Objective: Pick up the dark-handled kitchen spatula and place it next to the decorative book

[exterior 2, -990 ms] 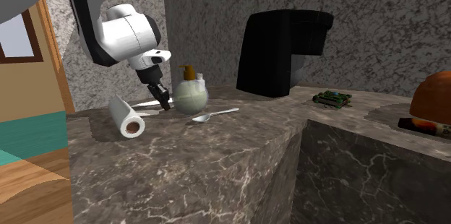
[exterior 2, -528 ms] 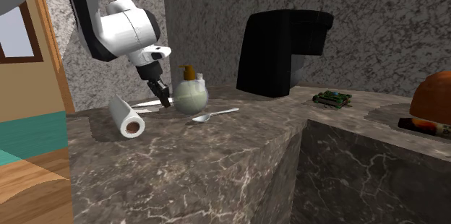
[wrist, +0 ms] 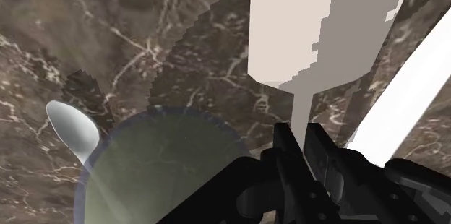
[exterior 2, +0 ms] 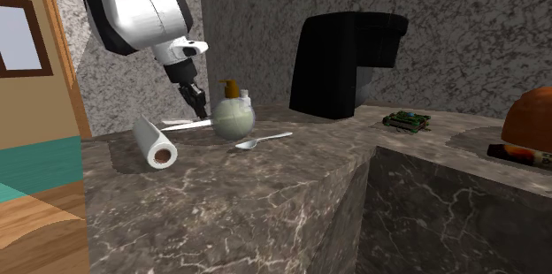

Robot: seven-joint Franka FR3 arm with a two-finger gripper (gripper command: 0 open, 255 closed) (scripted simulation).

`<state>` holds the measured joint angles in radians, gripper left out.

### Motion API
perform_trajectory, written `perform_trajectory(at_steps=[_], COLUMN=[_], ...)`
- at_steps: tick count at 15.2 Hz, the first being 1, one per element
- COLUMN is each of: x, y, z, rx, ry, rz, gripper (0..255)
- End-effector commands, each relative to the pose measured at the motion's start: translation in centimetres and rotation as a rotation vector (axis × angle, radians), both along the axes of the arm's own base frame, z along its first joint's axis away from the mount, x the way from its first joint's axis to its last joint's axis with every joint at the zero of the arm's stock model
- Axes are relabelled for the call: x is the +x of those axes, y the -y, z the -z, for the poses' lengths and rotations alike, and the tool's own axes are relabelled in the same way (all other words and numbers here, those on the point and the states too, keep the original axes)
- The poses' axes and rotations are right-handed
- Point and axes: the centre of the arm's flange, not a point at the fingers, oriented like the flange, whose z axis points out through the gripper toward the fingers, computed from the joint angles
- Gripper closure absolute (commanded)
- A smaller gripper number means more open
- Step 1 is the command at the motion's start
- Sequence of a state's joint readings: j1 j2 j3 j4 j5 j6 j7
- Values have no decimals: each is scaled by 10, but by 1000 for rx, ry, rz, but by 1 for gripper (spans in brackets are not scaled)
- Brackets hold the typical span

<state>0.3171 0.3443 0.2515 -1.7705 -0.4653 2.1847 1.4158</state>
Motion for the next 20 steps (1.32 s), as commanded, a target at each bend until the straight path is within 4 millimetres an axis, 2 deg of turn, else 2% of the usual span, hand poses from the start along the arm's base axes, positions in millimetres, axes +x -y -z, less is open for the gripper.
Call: perform_trajectory(at_steps=[1,15,20], x=[0,0,0], y=[0,0,66], z=[-11,-82,-84], rx=[0,0,0], ry=[0,0,0], rz=[0,0,0], gripper=[255,255,255])
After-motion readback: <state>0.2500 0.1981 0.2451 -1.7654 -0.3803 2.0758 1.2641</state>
